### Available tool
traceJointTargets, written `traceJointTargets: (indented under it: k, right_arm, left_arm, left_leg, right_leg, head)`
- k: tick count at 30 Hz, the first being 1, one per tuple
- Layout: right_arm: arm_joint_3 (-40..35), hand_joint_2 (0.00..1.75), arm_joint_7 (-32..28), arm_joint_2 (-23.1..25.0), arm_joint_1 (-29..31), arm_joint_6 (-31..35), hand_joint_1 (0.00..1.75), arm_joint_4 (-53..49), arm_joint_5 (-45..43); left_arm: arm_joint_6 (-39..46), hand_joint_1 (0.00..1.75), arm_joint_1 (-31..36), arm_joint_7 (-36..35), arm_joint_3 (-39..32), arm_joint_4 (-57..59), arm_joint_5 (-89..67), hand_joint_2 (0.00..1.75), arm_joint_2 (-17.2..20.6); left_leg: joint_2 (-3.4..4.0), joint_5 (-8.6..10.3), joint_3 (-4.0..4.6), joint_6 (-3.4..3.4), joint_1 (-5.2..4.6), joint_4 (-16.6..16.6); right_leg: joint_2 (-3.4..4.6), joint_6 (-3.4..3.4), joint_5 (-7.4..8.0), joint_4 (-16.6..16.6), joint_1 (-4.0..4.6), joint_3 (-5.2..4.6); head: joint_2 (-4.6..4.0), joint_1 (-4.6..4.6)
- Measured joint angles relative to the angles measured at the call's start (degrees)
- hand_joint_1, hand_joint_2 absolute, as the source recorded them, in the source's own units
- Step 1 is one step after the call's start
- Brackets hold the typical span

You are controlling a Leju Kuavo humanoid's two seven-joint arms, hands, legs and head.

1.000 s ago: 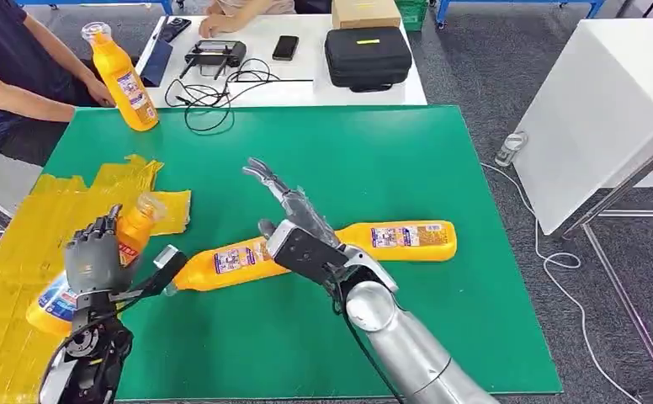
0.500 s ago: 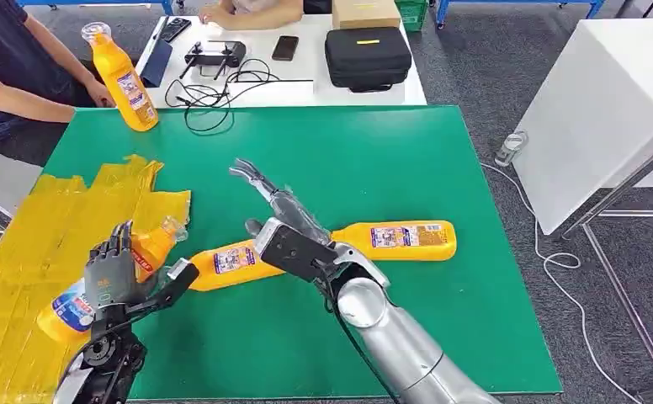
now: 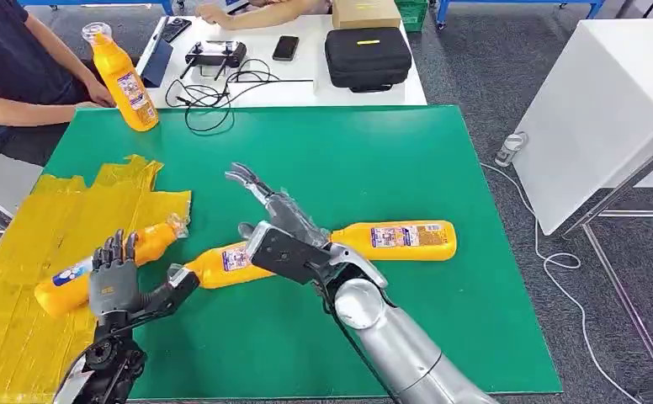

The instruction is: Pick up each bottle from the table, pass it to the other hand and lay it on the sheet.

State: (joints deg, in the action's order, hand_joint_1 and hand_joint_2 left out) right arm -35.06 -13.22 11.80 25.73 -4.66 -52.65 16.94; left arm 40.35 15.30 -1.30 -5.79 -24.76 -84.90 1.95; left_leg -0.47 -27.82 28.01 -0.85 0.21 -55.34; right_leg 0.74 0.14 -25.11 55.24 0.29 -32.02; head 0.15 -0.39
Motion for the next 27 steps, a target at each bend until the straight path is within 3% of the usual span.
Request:
traceJointTargets:
  k: [5, 6, 12, 14, 18, 27]
  right_arm:
    - [0.0, 0.00, 0.6, 0.0, 0.4, -0.5, 0.00, 0.6, 2.0]
    - [0.0, 1.75, 0.7, 0.0, 0.7, -0.3, 0.00, 1.1, 2.9]
    - [-0.1, 1.75, 0.4, -0.6, 3.6, 2.1, 0.00, 8.8, 8.3]
    - [-0.5, 1.75, 0.4, -0.8, 5.3, 3.1, 0.00, 13.6, 10.9]
    - [-1.6, 1.75, 2.0, -1.8, 6.3, 3.2, 0.00, 20.2, 14.8]
    - [-3.4, 1.75, 4.2, -3.3, 6.0, 3.8, 0.00, 26.2, 17.2]
  left_arm:
    - [0.2, 0.00, -0.3, 6.1, -1.6, -0.8, 6.0, 0.00, -0.1]
    - [0.2, 0.00, -0.6, 8.6, -2.5, -1.6, 8.0, 0.00, -0.2]
    - [0.2, 0.00, -1.0, 28.4, -10.3, -5.3, 25.7, 0.00, -1.5]
    - [0.1, 0.00, -1.2, 34.3, -11.1, -7.7, 38.7, 0.00, -1.9]
    - [-1.9, 0.00, -3.5, 35.7, -8.4, -16.5, 58.4, 0.00, -1.9]
    - [-3.2, 0.00, -4.4, 39.2, -2.5, -24.7, 70.1, 0.00, -0.7]
  left_leg:
    - [0.00, 0.00, -0.02, 0.00, 0.01, 0.0]
    - [0.01, 0.00, -0.03, 0.00, 0.01, 0.0]
    - [0.00, 0.01, -0.02, 0.01, 0.01, 0.0]
    - [0.00, 0.02, -0.03, 0.00, 0.01, 0.0]
    - [-0.09, 0.01, 0.02, 0.00, 0.00, 0.0]
    - [-0.09, 0.01, 0.02, -0.01, -0.01, 0.0]
  right_leg:
    - [0.01, 0.00, 0.00, 0.0, 0.01, 0.00]
    - [0.01, 0.00, 0.00, 0.0, 0.01, 0.00]
    - [0.00, 0.00, 0.00, 0.0, 0.02, 0.00]
    - [0.00, 0.00, 0.00, 0.0, 0.01, 0.01]
    - [-0.06, 0.01, 0.00, 0.0, 0.01, 0.01]
    - [-0.12, 0.01, 0.00, 0.0, 0.00, 0.00]
  head:
    - [0.02, 0.00]
    - [0.02, 0.00]
    - [0.02, 0.00]
    - [0.02, 0.02]
    - [0.02, 0.02]
    - [0.02, 0.00]
